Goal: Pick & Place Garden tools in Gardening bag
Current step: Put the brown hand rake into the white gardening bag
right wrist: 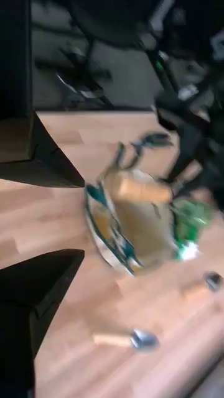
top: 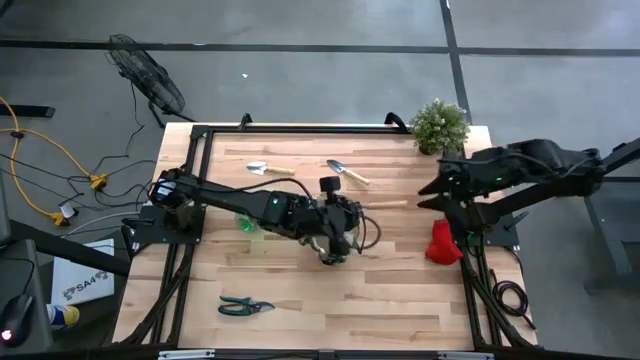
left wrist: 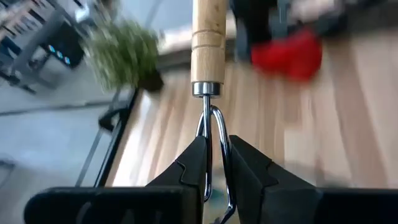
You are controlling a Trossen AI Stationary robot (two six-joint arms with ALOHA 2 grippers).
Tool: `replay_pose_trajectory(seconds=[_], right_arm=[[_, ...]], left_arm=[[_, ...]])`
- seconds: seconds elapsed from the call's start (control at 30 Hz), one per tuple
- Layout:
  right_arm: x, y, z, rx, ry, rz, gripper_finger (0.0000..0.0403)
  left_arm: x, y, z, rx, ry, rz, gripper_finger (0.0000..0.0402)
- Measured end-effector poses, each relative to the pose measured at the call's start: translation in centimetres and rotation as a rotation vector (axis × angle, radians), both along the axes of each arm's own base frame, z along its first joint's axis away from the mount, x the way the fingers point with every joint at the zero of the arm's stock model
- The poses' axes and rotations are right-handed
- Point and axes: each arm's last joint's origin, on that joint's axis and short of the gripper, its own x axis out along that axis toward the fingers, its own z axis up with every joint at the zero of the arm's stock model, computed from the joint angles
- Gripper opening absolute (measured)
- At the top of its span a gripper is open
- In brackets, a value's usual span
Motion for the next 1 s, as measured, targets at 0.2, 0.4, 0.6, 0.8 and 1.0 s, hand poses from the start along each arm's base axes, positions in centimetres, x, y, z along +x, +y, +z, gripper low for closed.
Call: replay_pose_trajectory(seconds=[0.2, 0.4, 0.6, 0.8, 1.0], right_arm=[[-0.9, -0.1, 1.1, -0.118, -0.143, -0.084, 0.0162], [-0.5, 0.2, 2.2, -0.216, -0.26, -0.07, 0.0162], [0.2, 0.3, 3.5, -0.288, -0.392, -0.109, 0.0162], [0.8, 0.3, 5.0, -0.284, -0.536, -0.168, 0.0162], [2.6, 0.8, 5.2, -0.294, -0.571, -0.173, 0.0162]], left_arm=[[0.6, 0.7, 2.0, -0.059, -0.187, 0.007, 0.0045], [1.0, 1.3, 3.3, -0.065, -0.335, 0.057, 0.0045], [1.2, 1.6, 4.1, -0.062, -0.418, 0.109, 0.0045], [1.1, 1.8, 4.6, -0.021, -0.463, 0.175, 0.0045], [1.1, 1.9, 5.3, 0.02, -0.508, 0.196, 0.0045]])
